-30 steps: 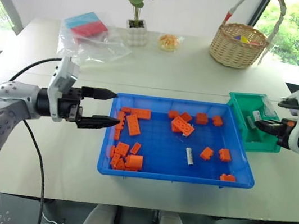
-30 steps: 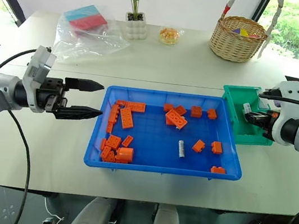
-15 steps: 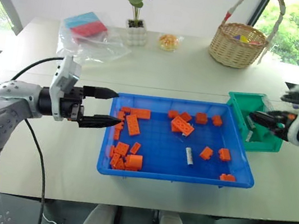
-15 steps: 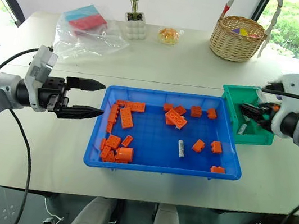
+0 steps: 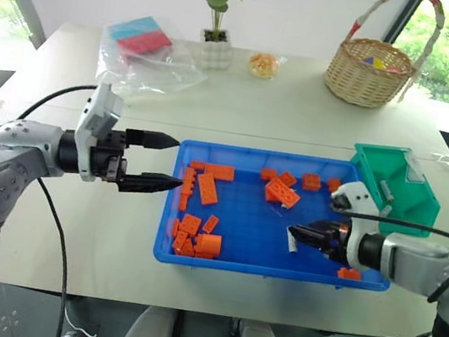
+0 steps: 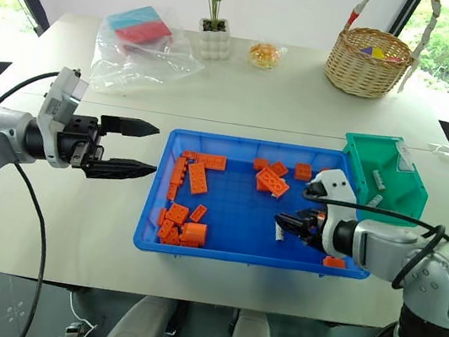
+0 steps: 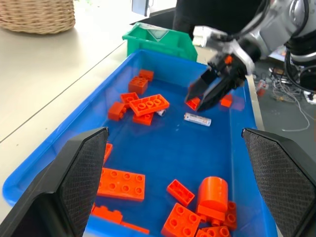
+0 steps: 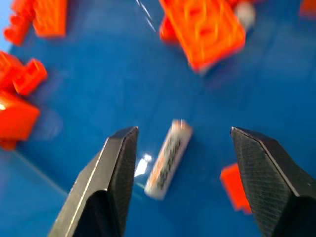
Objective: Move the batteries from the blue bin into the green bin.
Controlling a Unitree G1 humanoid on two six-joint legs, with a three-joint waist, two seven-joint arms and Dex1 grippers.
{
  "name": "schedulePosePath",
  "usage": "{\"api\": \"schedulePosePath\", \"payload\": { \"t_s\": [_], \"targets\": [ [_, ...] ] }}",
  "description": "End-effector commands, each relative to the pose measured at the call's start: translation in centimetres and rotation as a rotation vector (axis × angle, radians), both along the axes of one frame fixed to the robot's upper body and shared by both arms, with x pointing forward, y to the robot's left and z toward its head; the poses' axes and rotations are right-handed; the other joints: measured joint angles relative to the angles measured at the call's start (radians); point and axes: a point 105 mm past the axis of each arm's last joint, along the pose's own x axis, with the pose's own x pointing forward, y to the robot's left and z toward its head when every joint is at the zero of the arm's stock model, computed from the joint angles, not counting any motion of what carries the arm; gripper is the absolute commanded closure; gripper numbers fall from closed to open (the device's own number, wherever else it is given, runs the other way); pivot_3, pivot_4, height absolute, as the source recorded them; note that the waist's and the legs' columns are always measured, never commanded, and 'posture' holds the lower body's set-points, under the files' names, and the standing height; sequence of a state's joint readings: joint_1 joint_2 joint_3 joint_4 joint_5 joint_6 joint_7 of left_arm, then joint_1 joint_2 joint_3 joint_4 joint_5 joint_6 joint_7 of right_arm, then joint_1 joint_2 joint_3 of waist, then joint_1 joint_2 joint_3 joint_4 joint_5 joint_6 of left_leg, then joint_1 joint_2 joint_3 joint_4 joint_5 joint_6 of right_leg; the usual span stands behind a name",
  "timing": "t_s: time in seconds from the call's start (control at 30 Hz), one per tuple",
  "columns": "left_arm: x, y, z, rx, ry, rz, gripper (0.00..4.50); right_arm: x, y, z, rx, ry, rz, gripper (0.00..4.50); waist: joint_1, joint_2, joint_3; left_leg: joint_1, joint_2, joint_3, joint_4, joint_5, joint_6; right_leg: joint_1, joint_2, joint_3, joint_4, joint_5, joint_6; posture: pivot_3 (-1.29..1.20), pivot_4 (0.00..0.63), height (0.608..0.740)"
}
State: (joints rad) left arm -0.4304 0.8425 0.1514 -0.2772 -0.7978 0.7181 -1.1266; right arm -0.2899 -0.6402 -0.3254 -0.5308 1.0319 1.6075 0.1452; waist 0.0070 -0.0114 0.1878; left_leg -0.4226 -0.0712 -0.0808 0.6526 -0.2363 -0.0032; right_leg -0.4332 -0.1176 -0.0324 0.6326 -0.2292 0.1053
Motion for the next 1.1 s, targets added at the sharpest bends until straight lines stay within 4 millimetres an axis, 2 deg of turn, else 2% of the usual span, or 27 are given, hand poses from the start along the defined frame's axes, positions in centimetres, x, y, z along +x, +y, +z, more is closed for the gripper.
{"api": "schedulePosePath", "payload": {
  "t_s": [0.03,0.37,0.47,0.6,0.7,0.77,0.83,0.93,1.0,1.1],
  "targets": [
    [-0.3,-0.1,1.0,0.000,-0.041,-0.013,0.00,-0.6,0.5,-0.2,0.008,0.001,0.009,1.48,-0.001,0.000,0.000,0.001,0.001,0.000,0.000,0.000,0.000,0.001,0.000,0.000,0.000,0.000,0.000,0.00,0.150,0.702],
    [-0.2,-0.1,1.2,-0.004,-0.049,-0.008,0.00,-0.7,1.5,-1.5,0.001,0.040,0.016,1.48,0.004,0.000,0.000,0.003,0.000,0.000,0.000,0.000,0.000,0.003,0.001,0.000,0.000,0.000,0.000,0.00,0.150,0.702],
    [-0.2,-0.1,1.2,-0.005,-0.050,-0.010,0.00,-0.7,1.7,-1.7,-0.021,0.041,0.023,2.38,0.002,0.000,0.000,0.003,0.000,0.000,0.000,0.000,0.000,0.003,0.001,0.000,0.000,0.000,0.000,0.00,0.150,0.702],
    [-0.2,-0.1,1.2,-0.004,-0.048,-0.012,0.00,-0.4,1.8,-1.1,-0.019,0.020,0.037,4.42,0.003,0.000,0.000,0.003,0.000,0.000,-0.001,0.000,0.000,0.003,0.001,0.000,0.000,0.000,0.000,0.00,0.150,0.702],
    [-0.2,-0.1,1.2,-0.005,-0.047,-0.011,0.00,-0.1,1.4,-0.1,-0.018,-0.006,0.039,4.45,0.004,0.000,0.000,0.003,0.000,0.000,0.000,0.000,0.000,0.003,0.001,0.000,0.000,0.000,0.000,0.00,0.150,0.702],
    [-0.2,-0.1,1.1,-0.007,-0.046,-0.010,0.00,0.7,0.4,1.5,-0.013,-0.051,0.014,4.45,0.003,0.000,0.000,0.003,0.000,0.000,0.000,0.000,0.000,0.003,0.001,0.000,0.000,0.000,0.000,0.00,0.150,0.702],
    [-0.2,-0.1,1.0,-0.008,-0.044,-0.011,0.00,1.9,-1.4,3.7,-0.015,-0.110,-0.049,4.45,0.004,0.000,0.000,0.003,0.000,0.001,0.000,0.000,0.000,0.003,0.001,0.000,0.000,0.000,0.000,0.00,0.150,0.702],
    [-0.2,-0.2,0.9,-0.009,-0.044,-0.012,0.00,3.4,-4.8,7.2,-0.050,-0.184,-0.160,4.45,0.004,0.001,0.000,0.003,0.000,0.001,0.000,0.000,0.001,0.003,0.001,0.000,-0.001,0.000,0.000,0.00,0.150,0.702],
    [-0.1,-0.2,1.0,-0.011,-0.045,-0.014,0.00,4.4,-8.1,9.3,-0.098,-0.234,-0.273,4.45,0.006,0.000,0.000,0.003,0.000,0.001,0.000,0.000,0.001,0.003,0.001,-0.001,-0.001,0.000,0.000,0.00,0.150,0.702],
    [0.1,-0.4,1.0,-0.014,-0.047,-0.018,0.00,5.1,-11.2,10.6,-0.142,-0.261,-0.367,4.45,0.005,0.000,0.000,0.002,0.000,0.001,-0.001,0.000,0.002,0.003,0.000,-0.001,-0.001,0.000,0.000,0.00,0.150,0.702]
  ]
}}
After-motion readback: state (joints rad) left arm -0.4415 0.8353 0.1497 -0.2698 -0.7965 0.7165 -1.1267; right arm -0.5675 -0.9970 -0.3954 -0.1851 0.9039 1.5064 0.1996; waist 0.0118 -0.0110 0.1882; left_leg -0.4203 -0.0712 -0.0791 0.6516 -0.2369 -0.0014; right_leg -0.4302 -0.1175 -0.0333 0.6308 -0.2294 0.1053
